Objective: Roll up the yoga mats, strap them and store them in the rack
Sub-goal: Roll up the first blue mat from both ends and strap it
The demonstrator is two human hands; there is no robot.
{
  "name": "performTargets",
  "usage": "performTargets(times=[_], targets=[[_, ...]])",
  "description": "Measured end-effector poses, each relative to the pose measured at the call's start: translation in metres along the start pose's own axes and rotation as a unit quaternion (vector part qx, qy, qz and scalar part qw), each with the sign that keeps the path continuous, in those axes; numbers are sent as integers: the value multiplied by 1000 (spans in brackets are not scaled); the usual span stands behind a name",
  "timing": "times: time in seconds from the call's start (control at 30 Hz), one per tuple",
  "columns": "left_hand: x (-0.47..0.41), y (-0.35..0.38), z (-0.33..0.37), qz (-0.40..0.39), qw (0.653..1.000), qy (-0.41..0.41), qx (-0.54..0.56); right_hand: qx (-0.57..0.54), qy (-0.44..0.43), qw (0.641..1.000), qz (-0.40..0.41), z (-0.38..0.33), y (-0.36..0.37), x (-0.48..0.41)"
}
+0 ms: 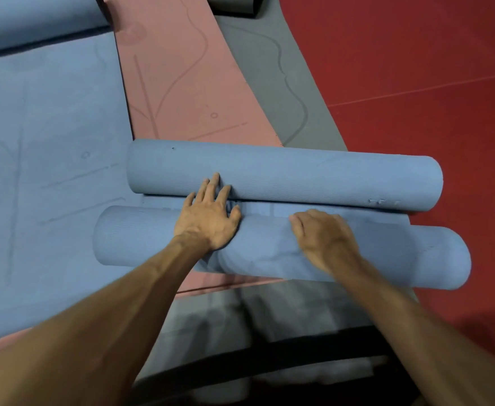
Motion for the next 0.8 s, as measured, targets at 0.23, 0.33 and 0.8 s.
performTargets(times=[0.23, 0.33, 0.8], targets=[[-16, -9, 2, 31, 999, 29, 14, 76, -74, 991, 86, -12, 14, 28], [-20, -9, 4, 32, 999, 35, 22, 86, -93, 991, 46, -15, 12, 27], [19, 4, -5, 59, 997, 27, -38, 79, -116, 985, -97, -1, -7, -1]])
Point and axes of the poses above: each hand's wrist, its own x-axis away from the middle knuckle, its own y-axis out of the palm, z = x × y, the point moved 3 cm from there along -x, towards the middle knuckle, and after that the axes turned 9 degrees about -y, right-handed, at the moved point
